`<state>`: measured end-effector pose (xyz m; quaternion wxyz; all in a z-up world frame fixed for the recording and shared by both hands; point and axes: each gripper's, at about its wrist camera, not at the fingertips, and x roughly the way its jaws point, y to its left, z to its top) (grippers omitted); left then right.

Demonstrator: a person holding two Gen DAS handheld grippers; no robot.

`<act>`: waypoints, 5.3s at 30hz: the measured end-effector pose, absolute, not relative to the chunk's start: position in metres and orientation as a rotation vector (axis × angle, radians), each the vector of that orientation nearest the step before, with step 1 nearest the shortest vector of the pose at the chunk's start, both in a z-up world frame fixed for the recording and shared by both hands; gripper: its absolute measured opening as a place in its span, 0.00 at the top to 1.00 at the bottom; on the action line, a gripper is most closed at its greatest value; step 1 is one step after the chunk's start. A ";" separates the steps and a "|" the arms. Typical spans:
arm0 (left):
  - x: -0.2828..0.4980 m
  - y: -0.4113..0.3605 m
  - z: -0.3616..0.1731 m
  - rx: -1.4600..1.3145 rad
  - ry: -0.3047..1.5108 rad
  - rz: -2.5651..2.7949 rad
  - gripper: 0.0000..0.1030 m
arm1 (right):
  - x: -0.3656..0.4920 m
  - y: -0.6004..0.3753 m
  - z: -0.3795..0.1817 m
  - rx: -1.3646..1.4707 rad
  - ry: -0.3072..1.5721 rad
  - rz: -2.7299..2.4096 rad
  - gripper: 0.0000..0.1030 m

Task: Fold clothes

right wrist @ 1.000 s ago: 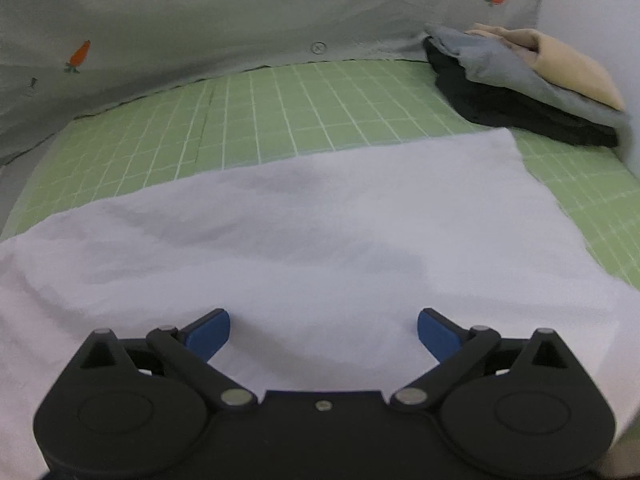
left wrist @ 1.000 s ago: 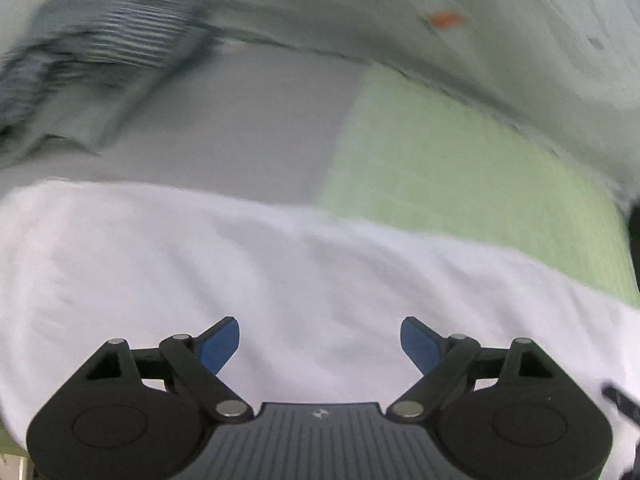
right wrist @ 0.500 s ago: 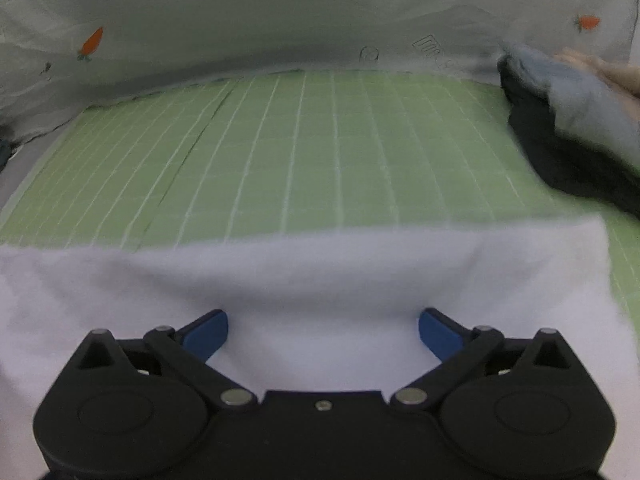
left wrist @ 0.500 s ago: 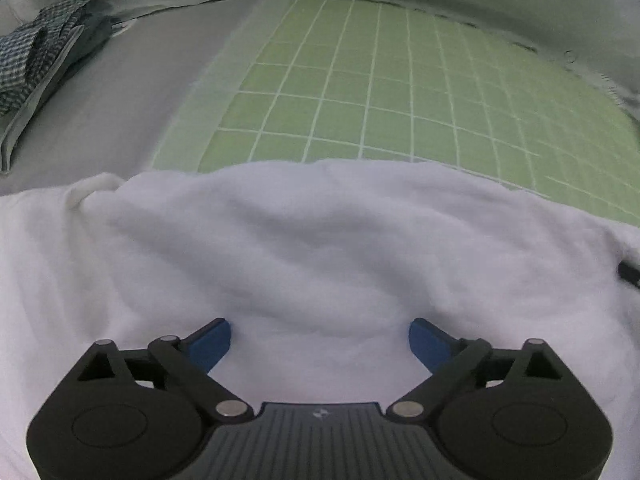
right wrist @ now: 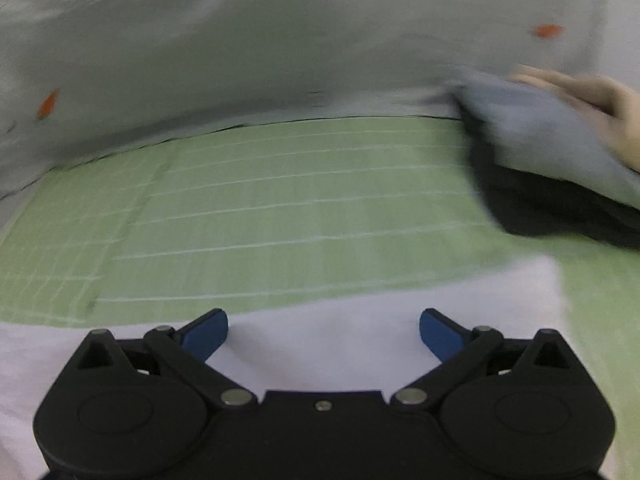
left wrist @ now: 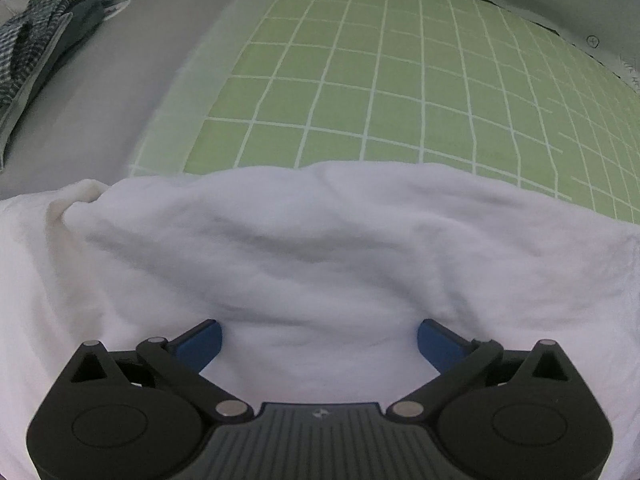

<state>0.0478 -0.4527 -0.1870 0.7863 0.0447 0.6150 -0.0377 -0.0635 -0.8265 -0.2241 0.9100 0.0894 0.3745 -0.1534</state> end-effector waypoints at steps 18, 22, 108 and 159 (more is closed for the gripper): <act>0.053 -0.447 -0.196 0.082 1.319 -0.086 0.00 | -0.137 -0.912 -0.234 0.290 0.887 -0.516 0.01; 0.052 -0.451 -0.197 0.079 1.311 -0.082 0.00 | -0.141 -0.909 -0.231 0.273 0.875 -0.469 0.13; -0.094 -0.430 -0.191 0.186 1.288 -0.222 0.00 | -0.284 -0.699 -0.186 0.018 0.846 -0.192 0.79; -0.072 -0.329 -0.184 0.223 1.245 -0.258 0.00 | -0.173 -0.603 -0.145 0.092 0.702 -0.104 0.96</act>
